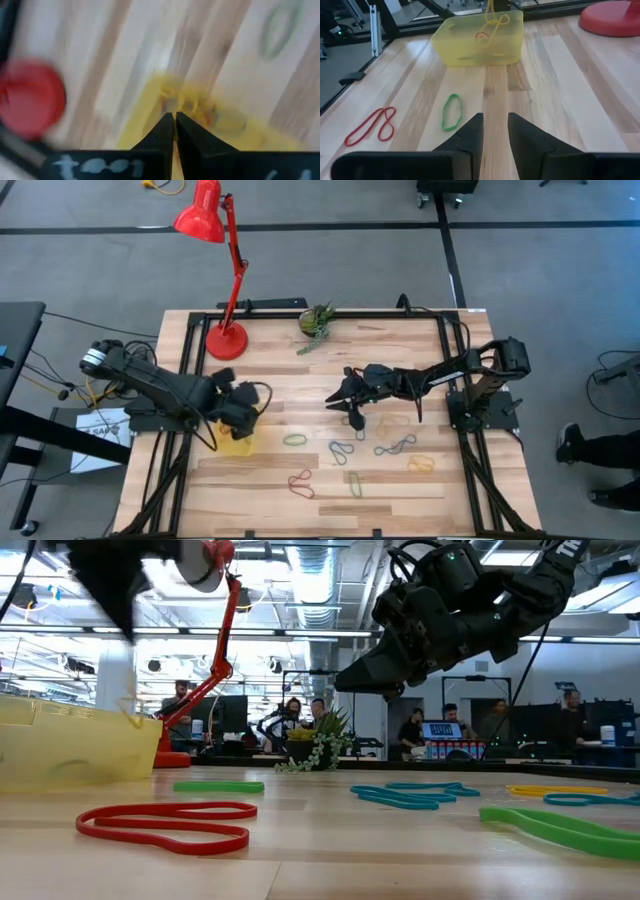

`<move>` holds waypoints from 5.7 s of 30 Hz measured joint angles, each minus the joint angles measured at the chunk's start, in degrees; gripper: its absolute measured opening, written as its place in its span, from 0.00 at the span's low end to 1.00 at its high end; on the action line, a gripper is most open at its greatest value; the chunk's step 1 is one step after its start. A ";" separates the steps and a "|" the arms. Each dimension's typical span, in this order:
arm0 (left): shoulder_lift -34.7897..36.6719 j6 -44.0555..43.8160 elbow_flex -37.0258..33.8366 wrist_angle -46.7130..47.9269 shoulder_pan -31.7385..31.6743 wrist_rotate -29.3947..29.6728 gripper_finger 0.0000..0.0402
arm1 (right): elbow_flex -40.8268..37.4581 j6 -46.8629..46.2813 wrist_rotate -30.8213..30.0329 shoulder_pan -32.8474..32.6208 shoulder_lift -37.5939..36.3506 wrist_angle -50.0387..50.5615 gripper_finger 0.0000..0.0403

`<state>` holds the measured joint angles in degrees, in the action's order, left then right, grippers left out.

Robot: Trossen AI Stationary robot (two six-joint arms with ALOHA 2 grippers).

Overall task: Pick and place items into bin
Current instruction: Put the yellow rubber band into the yellow bin, then put the blue rubber band into the yellow bin

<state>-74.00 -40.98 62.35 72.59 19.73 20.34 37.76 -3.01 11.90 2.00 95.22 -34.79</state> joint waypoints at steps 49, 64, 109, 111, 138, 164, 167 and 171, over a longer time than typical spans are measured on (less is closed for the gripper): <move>-0.16 -8.01 -16.02 -18.97 0.98 -7.53 0.25 | 0.00 0.00 -0.07 1.80 0.00 10.72 0.21; -0.15 -1.00 -16.04 -28.13 0.98 0.24 0.25 | 0.00 1.75 0.04 2.01 0.00 21.32 0.21; -0.15 24.93 -16.04 -63.07 0.63 24.02 0.25 | -0.11 1.32 -6.44 -6.50 3.54 10.25 0.00; -0.15 24.77 -16.04 -63.09 0.14 24.37 0.25 | -0.11 0.38 -7.98 -6.01 2.77 5.59 0.01; -1.08 50.30 -16.00 -77.11 -7.42 1.61 0.25 | 2.64 0.05 -1.14 -1.79 2.60 -18.07 0.00; -6.40 53.86 -16.02 -78.27 -8.46 6.66 0.02 | 4.27 0.37 -0.29 -0.17 2.60 -13.58 0.00; -6.40 53.85 -16.02 -78.16 -8.46 7.92 0.02 | 4.28 -0.97 -0.68 0.02 2.58 -13.48 0.00; -6.40 53.84 -16.02 -76.35 -8.07 11.40 0.01 | 4.28 -1.49 -0.70 0.02 2.58 -10.06 0.02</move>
<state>-80.40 12.86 46.33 -3.76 11.66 31.73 42.04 -4.49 11.20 2.02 97.80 -44.85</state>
